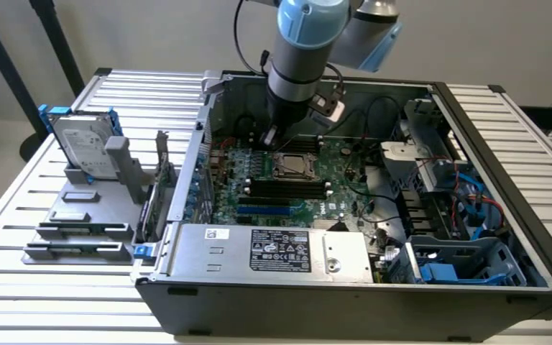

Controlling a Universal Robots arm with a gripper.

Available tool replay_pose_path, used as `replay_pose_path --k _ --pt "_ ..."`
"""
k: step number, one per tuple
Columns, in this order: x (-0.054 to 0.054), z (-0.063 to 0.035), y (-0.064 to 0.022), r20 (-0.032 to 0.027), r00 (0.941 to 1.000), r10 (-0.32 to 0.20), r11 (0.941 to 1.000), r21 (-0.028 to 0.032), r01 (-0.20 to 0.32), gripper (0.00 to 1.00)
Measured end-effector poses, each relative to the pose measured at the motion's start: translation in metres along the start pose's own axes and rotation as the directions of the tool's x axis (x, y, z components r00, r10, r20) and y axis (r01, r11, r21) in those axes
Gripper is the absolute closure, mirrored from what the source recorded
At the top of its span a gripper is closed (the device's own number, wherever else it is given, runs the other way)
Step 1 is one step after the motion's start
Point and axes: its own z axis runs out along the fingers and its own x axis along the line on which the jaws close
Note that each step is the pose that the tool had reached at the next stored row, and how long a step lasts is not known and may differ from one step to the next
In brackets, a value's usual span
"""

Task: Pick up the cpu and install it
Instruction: 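Install the first cpu locking lever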

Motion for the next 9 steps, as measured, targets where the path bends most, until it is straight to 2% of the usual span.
replay_pose_path --k 4,9 --pt "-0.0001 0.0014 0.0002 0.0000 1.0000 -0.001 1.0000 -0.0050 0.001 0.89" --pt "0.0017 0.0033 -0.0006 -0.0002 1.0000 -0.002 1.0000 -0.0062 0.002 0.89"
